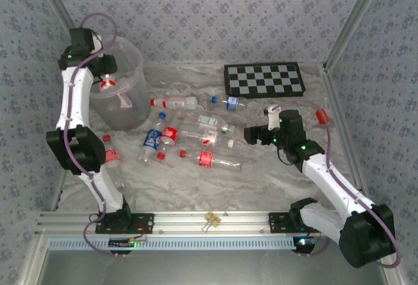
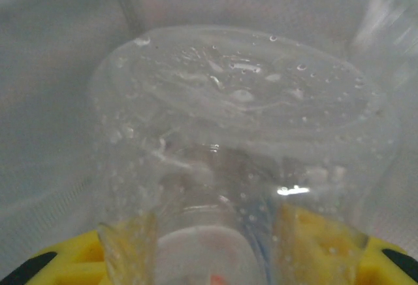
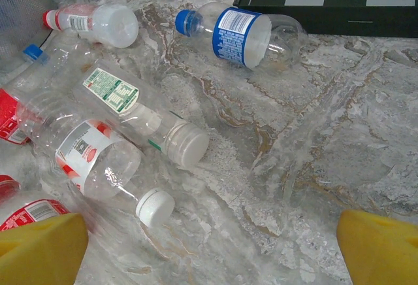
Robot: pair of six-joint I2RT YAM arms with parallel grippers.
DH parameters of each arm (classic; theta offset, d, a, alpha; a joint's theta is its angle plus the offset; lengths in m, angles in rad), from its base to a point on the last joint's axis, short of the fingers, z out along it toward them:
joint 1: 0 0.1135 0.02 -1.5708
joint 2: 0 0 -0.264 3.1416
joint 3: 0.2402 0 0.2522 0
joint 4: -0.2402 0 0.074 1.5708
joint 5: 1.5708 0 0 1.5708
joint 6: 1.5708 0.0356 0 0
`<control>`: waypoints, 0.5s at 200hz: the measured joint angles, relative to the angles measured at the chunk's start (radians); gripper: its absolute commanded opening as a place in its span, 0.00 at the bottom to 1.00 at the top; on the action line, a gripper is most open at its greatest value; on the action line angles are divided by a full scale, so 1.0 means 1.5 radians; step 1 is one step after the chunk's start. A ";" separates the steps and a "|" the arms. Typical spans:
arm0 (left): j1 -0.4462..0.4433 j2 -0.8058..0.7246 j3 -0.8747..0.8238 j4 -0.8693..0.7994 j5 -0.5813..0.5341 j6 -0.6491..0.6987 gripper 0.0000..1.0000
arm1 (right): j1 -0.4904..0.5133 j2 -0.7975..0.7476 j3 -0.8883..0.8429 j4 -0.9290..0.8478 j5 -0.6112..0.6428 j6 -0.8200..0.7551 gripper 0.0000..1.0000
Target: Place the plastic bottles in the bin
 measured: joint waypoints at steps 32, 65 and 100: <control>0.000 -0.008 -0.107 0.051 -0.023 0.004 0.27 | 0.000 0.000 0.000 0.000 0.000 0.002 1.00; 0.000 -0.009 -0.134 0.067 -0.040 0.004 0.42 | 0.004 0.000 0.000 0.000 0.001 0.002 1.00; 0.000 -0.018 -0.134 0.070 -0.060 0.000 0.72 | 0.012 -0.007 0.000 -0.001 0.010 0.002 1.00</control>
